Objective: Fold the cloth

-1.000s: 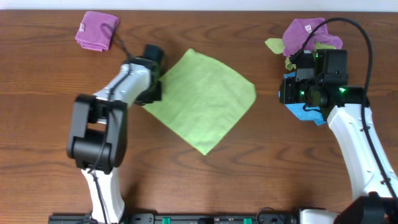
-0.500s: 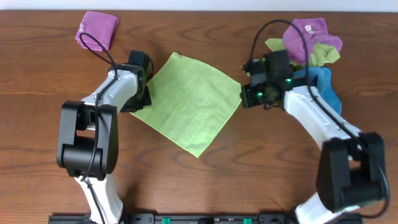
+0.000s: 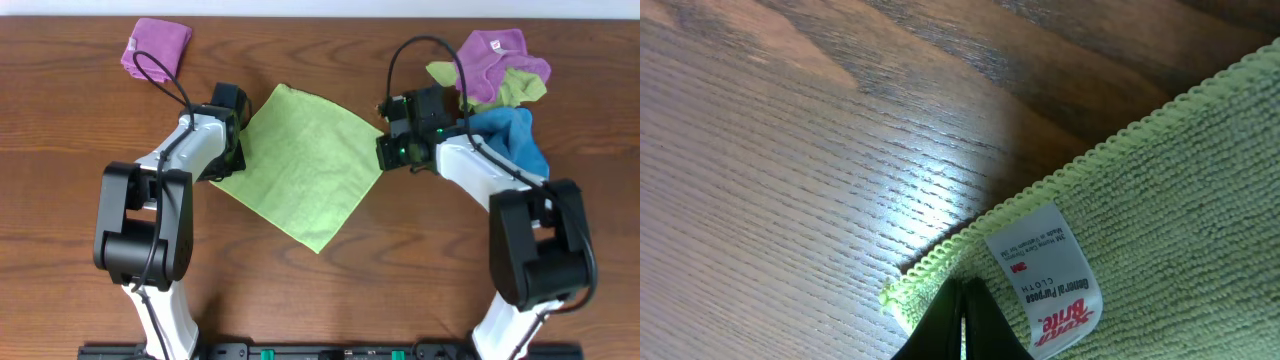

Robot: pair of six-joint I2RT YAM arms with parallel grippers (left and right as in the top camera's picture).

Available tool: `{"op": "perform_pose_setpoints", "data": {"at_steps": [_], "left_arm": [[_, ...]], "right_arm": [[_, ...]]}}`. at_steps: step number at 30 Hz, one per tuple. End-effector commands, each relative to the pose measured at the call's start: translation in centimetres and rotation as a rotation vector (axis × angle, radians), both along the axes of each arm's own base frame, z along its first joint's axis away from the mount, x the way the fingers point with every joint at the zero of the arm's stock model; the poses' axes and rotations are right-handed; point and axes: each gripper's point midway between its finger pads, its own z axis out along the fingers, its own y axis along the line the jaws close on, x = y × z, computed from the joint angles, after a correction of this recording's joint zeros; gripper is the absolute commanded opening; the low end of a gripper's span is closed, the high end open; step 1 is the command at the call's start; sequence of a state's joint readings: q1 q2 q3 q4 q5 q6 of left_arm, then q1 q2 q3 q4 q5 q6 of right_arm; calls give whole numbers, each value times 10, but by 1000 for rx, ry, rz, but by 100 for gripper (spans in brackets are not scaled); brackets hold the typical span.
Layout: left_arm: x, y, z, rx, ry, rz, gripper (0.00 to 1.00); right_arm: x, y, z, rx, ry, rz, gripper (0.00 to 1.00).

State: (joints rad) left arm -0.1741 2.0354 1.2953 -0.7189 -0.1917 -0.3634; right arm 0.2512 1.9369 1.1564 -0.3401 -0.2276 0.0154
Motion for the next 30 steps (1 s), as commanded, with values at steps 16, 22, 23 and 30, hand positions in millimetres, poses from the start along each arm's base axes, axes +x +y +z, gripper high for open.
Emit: {"op": "perform_pose_setpoints", "data": {"at_steps": [16,22,23,30], "left_arm": [[-111,-58,-67,-217,424,-28,6],[-123,-88,-67,-204,441,-135,6],[-126,-93,-67,-199,444,-156,6],[-135,-116,-68,-177,439,-243,6]], "right_arm": [[51,-25,-33,-170,-113,-115,1],[88,-37,-34,-181,-124,-164,1],[97,-42,-31,-184,-135,-191,1],[134,-59,3,-140,-201,-243,1]]}}
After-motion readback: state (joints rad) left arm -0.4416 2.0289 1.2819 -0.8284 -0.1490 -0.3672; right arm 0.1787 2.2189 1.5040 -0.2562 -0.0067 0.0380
